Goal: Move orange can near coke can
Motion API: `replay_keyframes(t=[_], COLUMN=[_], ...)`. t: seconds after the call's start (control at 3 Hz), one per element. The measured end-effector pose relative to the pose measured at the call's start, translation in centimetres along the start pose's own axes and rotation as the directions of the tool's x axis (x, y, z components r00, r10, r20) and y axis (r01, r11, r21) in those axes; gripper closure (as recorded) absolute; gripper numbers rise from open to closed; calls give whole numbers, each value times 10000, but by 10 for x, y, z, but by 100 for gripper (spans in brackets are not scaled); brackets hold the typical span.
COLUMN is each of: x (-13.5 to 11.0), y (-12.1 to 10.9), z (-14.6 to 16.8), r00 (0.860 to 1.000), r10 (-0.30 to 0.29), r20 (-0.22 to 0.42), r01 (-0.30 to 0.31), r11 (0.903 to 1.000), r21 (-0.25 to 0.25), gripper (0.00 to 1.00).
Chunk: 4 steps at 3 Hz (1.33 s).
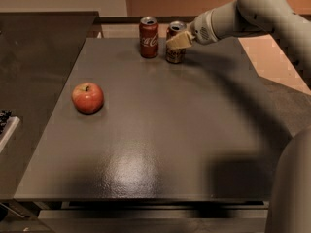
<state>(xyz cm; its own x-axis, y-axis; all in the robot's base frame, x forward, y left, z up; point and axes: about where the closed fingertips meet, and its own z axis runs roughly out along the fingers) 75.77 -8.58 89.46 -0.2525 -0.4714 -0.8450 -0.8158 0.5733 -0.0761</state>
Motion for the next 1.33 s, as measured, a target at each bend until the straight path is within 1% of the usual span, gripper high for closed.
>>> replay_keyframes(t=[0.67,1.0,1.33], x=[-1,-1,-1], y=[3,4,4], z=[7,10,10], r00=[10000,10000,10000], r10=[-86,-85,-85], r20=[2,-9,-9], r01=[86,84,84], r11=[9998,9997,9997], r21=[-179,-227,-229], gripper=[13,0,0])
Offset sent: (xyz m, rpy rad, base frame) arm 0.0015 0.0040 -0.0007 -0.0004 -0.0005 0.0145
